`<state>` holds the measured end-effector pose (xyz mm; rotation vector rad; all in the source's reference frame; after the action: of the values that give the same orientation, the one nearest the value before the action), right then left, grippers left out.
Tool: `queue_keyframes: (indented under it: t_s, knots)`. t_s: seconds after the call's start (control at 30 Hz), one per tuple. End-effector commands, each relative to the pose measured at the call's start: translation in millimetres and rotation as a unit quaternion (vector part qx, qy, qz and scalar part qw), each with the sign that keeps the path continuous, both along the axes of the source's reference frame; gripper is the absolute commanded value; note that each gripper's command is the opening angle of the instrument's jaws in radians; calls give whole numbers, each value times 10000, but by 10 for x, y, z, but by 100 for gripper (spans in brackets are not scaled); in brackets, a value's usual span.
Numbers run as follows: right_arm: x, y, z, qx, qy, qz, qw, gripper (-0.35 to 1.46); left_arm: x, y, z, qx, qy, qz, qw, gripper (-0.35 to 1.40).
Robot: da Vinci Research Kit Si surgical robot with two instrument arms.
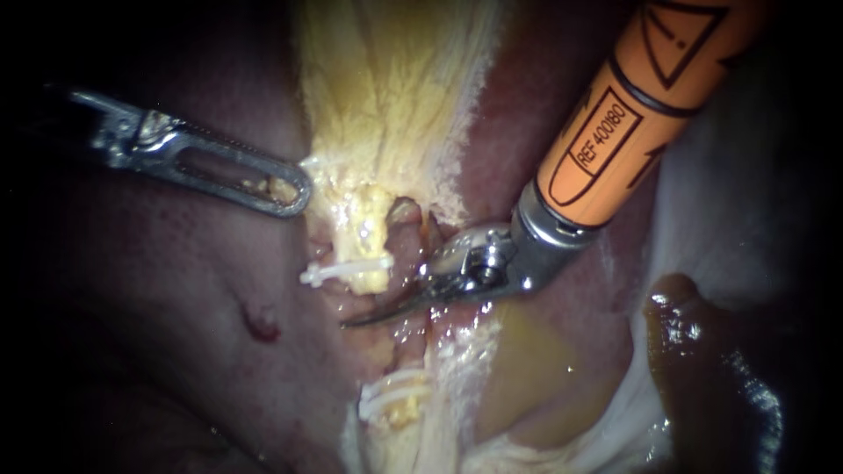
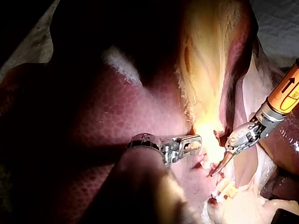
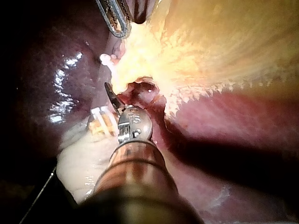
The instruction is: Go back from the cut left tube
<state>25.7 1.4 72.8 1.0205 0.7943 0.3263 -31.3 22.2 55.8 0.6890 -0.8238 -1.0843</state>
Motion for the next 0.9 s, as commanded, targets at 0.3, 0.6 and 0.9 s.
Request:
queue_keyframes:
  t_s: [0.3, 0.6, 0.9]
  knots:
    - [3, -11, 2, 145, 129, 20, 9998, 37, 1, 0, 1, -1, -3, 6, 10000, -35]
    - [4, -10, -3, -16, 86, 389, 9992, 131, 2, 0, 2, -1, -5, 9, 10000, -35]
    - [-17, -5, -26, -592, 235, 652, 9958, 140, 5, 0, 2, 0, -9, 15, 10000, -35]
